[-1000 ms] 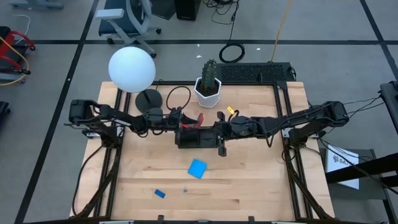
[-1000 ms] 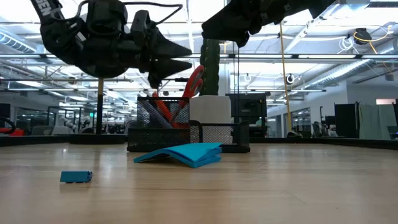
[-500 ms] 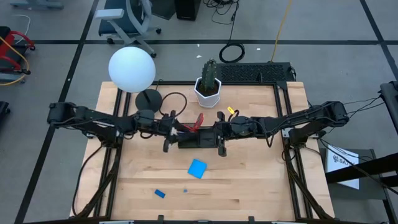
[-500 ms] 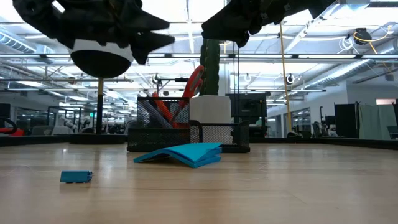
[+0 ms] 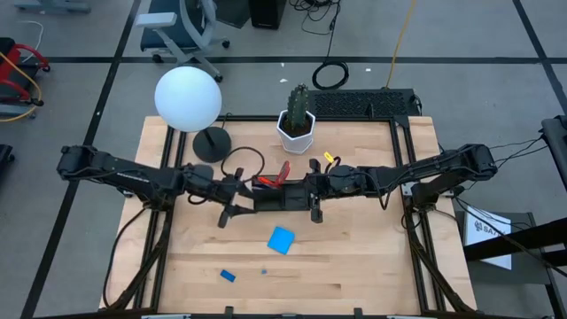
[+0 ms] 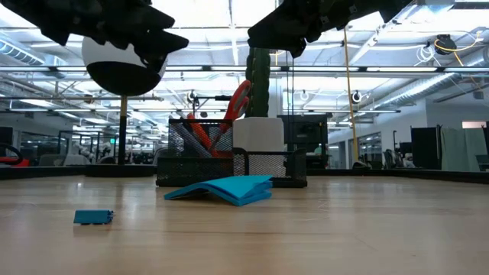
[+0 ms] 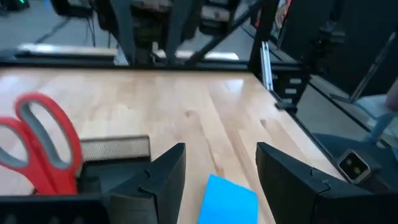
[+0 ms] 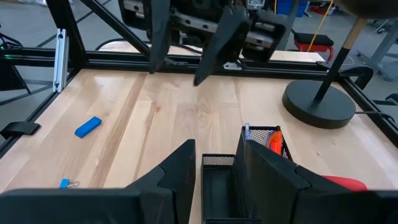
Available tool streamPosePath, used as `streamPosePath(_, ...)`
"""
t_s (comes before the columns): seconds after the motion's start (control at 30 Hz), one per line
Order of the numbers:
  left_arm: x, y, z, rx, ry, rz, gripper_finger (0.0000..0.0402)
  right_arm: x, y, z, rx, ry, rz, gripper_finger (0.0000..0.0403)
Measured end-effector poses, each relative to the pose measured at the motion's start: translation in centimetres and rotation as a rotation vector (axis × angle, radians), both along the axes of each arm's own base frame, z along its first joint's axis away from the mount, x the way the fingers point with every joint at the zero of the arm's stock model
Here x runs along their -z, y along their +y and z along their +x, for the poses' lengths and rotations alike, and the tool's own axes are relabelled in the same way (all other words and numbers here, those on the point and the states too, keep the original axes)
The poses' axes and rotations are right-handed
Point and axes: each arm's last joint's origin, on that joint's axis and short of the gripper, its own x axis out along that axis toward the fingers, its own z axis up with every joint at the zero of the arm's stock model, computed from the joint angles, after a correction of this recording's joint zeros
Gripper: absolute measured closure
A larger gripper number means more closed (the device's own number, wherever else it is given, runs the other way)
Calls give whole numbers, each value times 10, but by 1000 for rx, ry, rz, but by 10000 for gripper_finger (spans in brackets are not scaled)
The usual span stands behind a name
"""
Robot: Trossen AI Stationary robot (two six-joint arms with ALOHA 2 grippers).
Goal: Pick and place office supplies into organizer
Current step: Put the blue eraser into the black desk organizer
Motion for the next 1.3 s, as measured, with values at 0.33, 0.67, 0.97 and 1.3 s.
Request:
streamPosePath(0.33,-8,-17,0,-28,184,101,204,0,0,0,-3,0,-7,273)
streamPosePath(0.67,-37,-61,-8,162,295,277,204,0,0,0,-2,4,-7,273)
streamPosePath(0.97,-25,-86,-26,229,450,306,204,0,0,0,-2,4,-7,273)
streamPosePath(1.3,12,-114,-18,276,633,332,204,0,0,0,-1,4,-4,273)
